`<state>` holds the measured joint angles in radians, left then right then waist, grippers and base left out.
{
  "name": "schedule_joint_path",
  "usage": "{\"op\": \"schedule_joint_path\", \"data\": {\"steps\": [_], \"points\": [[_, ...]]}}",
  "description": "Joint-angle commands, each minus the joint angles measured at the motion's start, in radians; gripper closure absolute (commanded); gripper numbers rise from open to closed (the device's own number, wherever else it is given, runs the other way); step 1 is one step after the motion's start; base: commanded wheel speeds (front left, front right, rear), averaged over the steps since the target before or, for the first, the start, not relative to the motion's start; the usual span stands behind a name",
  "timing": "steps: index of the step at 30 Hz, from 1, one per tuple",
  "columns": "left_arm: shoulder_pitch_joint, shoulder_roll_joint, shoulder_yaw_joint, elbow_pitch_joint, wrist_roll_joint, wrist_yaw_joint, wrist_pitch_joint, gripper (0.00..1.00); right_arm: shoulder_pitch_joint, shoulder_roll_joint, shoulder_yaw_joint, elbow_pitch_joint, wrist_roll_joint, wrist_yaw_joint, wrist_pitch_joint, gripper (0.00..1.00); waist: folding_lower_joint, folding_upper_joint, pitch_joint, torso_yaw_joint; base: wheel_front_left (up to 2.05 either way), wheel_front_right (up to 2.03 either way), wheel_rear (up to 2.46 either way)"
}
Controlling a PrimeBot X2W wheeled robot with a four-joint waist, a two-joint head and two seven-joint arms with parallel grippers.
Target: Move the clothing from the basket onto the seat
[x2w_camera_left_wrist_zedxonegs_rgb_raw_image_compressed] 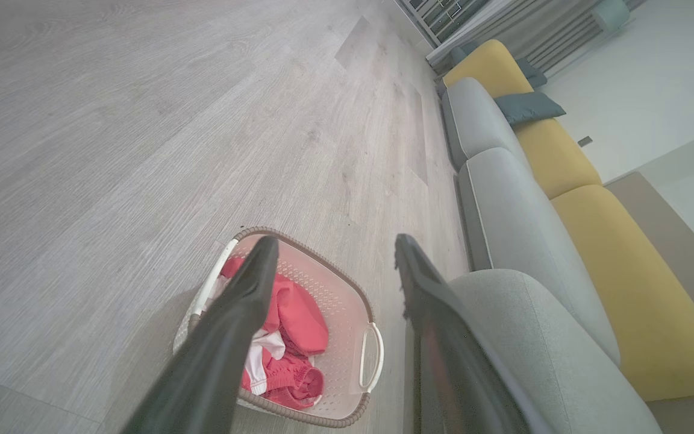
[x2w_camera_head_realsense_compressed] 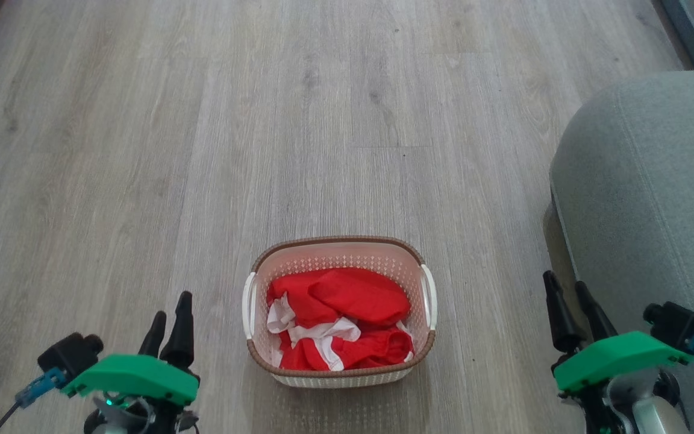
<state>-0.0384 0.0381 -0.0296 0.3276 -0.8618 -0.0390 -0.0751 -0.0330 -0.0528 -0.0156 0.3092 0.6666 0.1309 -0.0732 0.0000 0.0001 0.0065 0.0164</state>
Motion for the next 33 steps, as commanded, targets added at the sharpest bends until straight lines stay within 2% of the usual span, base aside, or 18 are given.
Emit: {"op": "schedule_joint_path", "data": {"steps": [1, 33], "points": [[-0.052, 0.008, 0.012, -0.034, 0.029, 0.006, -0.012, 0.0, -0.056, -0.018, 0.017, -0.028, -0.033, 0.0, -0.013, 0.0, 0.0, -0.0001, 0.0, 0.0, 0.0, 0.0, 0.0], [-0.058, 0.01, -0.013, -0.03, 0.421, 0.045, -0.106, 0.0, -0.064, -0.011, 0.028, -0.013, -0.452, 0.0, -0.108, 0.0, 0.0, -0.0001, 0.002, -0.001, 0.0, 0.0, 0.0]]}}
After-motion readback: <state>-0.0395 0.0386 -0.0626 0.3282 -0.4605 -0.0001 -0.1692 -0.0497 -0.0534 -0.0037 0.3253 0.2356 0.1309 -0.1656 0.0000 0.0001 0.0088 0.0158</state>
